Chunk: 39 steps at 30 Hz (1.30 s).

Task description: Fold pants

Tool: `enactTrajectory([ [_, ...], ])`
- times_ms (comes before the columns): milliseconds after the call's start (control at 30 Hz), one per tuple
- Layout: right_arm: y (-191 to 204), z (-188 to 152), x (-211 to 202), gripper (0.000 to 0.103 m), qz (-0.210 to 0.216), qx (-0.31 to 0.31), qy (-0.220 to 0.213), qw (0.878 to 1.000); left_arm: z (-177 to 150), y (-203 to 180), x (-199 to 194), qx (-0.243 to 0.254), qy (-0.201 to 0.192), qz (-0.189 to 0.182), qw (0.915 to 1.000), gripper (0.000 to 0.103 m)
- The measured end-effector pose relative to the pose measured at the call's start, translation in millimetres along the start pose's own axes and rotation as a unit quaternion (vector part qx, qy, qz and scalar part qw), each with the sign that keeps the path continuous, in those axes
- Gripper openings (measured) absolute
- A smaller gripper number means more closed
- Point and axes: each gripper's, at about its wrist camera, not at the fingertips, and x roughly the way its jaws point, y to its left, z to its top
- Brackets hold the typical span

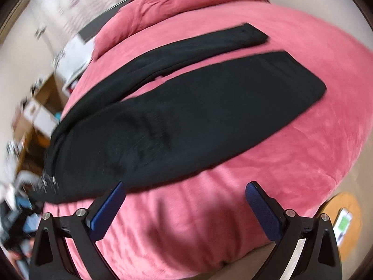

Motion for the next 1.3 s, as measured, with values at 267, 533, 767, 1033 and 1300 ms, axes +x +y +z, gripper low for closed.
enactTrajectory([
  [267, -85, 28, 20, 0.092, 0.058, 0.189, -0.002, 0.980, 33, 30, 15, -0.063, -0.062, -0.020, 0.9959, 0.075],
  [533, -100, 48, 36, 0.088, 0.082, 0.211, -0.031, 0.973, 65, 46, 19, -0.123, -0.121, -0.021, 0.9848, 0.075],
  [767, -121, 53, 39, 0.068, 0.077, 0.266, -0.077, 0.958, 69, 53, 27, -0.147, -0.106, 0.014, 0.9833, 0.056],
  [1033, -142, 56, 33, 0.016, 0.076, 0.277, -0.076, 0.955, 71, 50, 20, -0.092, -0.068, 0.004, 0.9935, 0.010],
  [1300, -129, 62, -4, 0.009, 0.052, 0.220, -0.101, 0.969, 57, 21, -33, -0.007, -0.114, -0.010, 0.9934, 0.006],
])
